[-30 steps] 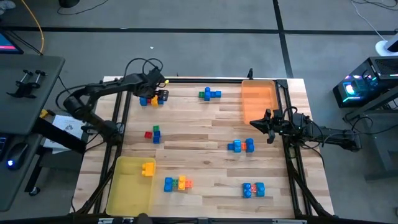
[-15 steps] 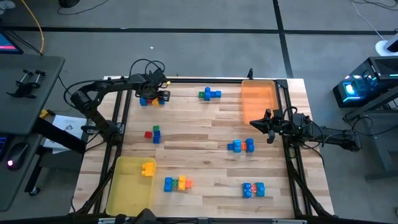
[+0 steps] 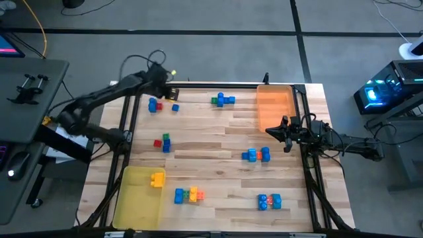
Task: Sort blocks by size
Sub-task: Put the large yellow game piece into the yellow bin, then put the large blue game piece into the yellow bin
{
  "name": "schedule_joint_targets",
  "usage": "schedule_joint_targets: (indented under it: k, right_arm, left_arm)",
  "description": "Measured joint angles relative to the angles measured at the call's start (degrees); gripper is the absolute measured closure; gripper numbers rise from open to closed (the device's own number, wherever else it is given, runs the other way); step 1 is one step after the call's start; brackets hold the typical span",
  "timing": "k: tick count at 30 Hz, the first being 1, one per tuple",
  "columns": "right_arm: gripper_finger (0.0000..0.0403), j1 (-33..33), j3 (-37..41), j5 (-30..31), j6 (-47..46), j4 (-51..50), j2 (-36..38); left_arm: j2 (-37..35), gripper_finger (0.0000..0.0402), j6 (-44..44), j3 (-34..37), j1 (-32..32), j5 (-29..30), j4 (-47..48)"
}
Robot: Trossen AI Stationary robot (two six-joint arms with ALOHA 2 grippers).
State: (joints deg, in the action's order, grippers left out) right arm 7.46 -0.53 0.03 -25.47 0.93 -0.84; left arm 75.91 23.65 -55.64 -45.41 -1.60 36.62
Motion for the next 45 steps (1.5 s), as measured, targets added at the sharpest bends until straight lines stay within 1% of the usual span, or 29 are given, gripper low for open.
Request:
schedule_joint_targets:
  k: [3,5,7,9,11,13,16,19,22,26,28,30,33,35,38,40,41,42,43,45]
  right_arm:
    - [0.0402,0.0,0.0,0.0,0.0,0.0,0.0]
    - [0.0402,0.0,0.0,0.0,0.0,0.0,0.0]
    - [0.0402,0.0,0.0,0.0,0.0,0.0,0.0]
    - [0.0402,0.0,0.0,0.0,0.0,0.0,0.0]
    - [0.0402,0.0,0.0,0.0,0.0,0.0,0.0]
    - [0.0402,0.0,0.0,0.0,0.0,0.0,0.0]
    - [0.0402,0.0,0.0,0.0,0.0,0.0,0.0]
    - [0.0402,0.0,0.0,0.0,0.0,0.0,0.0]
    - [0.0402,0.0,0.0,0.0,0.0,0.0,0.0]
    - [0.0402,0.0,0.0,0.0,0.0,0.0,0.0]
    - [0.0402,0.0,0.0,0.0,0.0,0.0,0.0]
    - [0.0402,0.0,0.0,0.0,0.0,0.0,0.0]
    - [0.0402,0.0,0.0,0.0,0.0,0.0,0.0]
    - [0.0402,0.0,0.0,0.0,0.0,0.0,0.0]
    - [0.0402,0.0,0.0,0.0,0.0,0.0,0.0]
    - [0.0402,0.0,0.0,0.0,0.0,0.0,0.0]
    - [0.0402,0.0,0.0,0.0,0.0,0.0,0.0]
    - [0.0402,0.0,0.0,0.0,0.0,0.0,0.0]
    - [0.0402,0.0,0.0,0.0,0.0,0.0,0.0]
    - [0.0402,0.0,0.0,0.0,0.0,0.0,0.0]
  left_arm:
    - [-7.5,0.0322,-0.2,-0.5,4.9,-8.1,8.6]
    - [-12.3,0.0322,1.5,-0.5,10.4,-10.4,17.5]
    - [-16.7,0.0322,6.1,-0.5,17.5,-10.5,26.8]
    - [-20.3,0.0322,13.1,-0.5,26.4,-11.1,34.3]
    - [-23.3,0.0322,21.6,-0.5,36.0,-14.1,38.7]
    - [-25.4,0.0322,30.5,-0.5,45.3,-16.4,40.2]
    - [-26.2,0.0322,41.9,-0.5,57.5,-17.3,39.9]
    - [-24.4,0.0322,48.0,-0.5,66.1,-17.3,38.4]
    - [-21.2,0.0322,49.6,-0.5,71.7,-17.5,34.1]
    - [-15.9,0.0318,47.9,-0.5,75.4,-17.9,30.5]
    - [-13.6,0.0292,46.1,-0.5,75.5,-17.9,30.8]
    - [-12.0,0.0255,44.4,-0.5,75.5,-18.3,30.8]
    - [-10.9,0.0200,41.8,-0.5,74.7,-21.2,30.7]
    - [-10.9,0.0171,39.9,-0.5,74.1,-23.7,30.6]
    - [-11.7,0.0142,36.5,-0.5,72.8,-26.1,30.2]
    - [-12.5,0.0132,33.7,-0.5,71.1,-26.4,30.5]
    - [-13.0,0.0130,32.3,-0.5,69.6,-25.5,30.8]
    - [-13.5,0.0129,30.8,-0.5,67.7,-23.2,31.3]
    - [-14.1,0.0129,29.5,-0.5,65.3,-19.9,32.1]
    - [-14.9,0.0130,28.1,-0.5,59.0,-11.2,34.5]
